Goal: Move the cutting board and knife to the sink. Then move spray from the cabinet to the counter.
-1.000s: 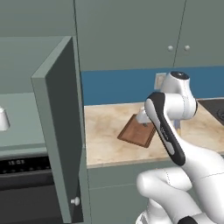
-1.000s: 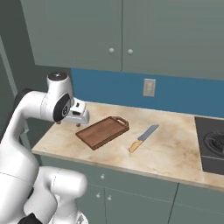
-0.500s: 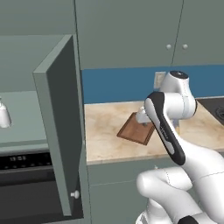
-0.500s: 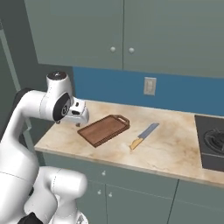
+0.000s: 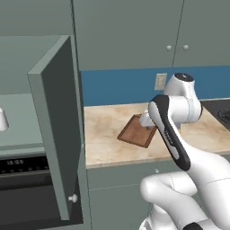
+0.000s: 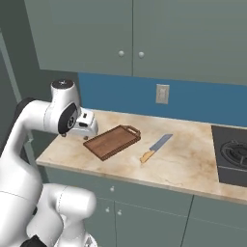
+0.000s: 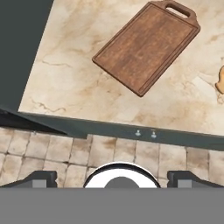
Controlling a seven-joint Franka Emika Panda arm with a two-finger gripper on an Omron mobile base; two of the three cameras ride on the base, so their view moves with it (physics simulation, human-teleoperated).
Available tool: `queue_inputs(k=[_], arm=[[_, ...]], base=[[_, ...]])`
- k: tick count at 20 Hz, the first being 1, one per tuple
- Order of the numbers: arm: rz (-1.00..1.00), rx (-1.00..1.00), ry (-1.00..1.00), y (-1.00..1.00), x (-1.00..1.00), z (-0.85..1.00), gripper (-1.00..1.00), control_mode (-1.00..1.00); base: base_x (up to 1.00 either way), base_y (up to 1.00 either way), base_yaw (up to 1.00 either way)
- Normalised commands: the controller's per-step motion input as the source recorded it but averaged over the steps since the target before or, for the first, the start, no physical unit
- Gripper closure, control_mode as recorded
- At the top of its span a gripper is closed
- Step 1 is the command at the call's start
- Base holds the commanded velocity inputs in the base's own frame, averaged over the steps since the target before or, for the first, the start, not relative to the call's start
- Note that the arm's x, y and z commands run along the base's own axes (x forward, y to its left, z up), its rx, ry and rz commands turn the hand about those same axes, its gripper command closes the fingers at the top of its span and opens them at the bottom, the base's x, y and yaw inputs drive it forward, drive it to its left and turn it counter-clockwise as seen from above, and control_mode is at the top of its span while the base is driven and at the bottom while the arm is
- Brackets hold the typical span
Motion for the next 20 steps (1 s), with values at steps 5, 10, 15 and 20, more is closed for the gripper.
queue_inputs(k=[5, 10, 15, 20], arm=[[0.0, 0.03, 0.0, -0.15, 0.33, -0.13, -1.0, -1.0], [0.01, 0.01, -0.02, -0.18, 0.51, -0.28, -1.0, -1.0], [0.02, 0.0, -0.09, -0.15, 0.54, -0.32, -1.0, -1.0], [0.02, 0.0, -0.03, -0.08, 0.52, -0.22, -1.0, -1.0]], base=[[0.09, -0.03, 0.0], [0.0, 0.0, 0.0], [0.0, 0.0, 0.0], [0.0, 0.0, 0.0]])
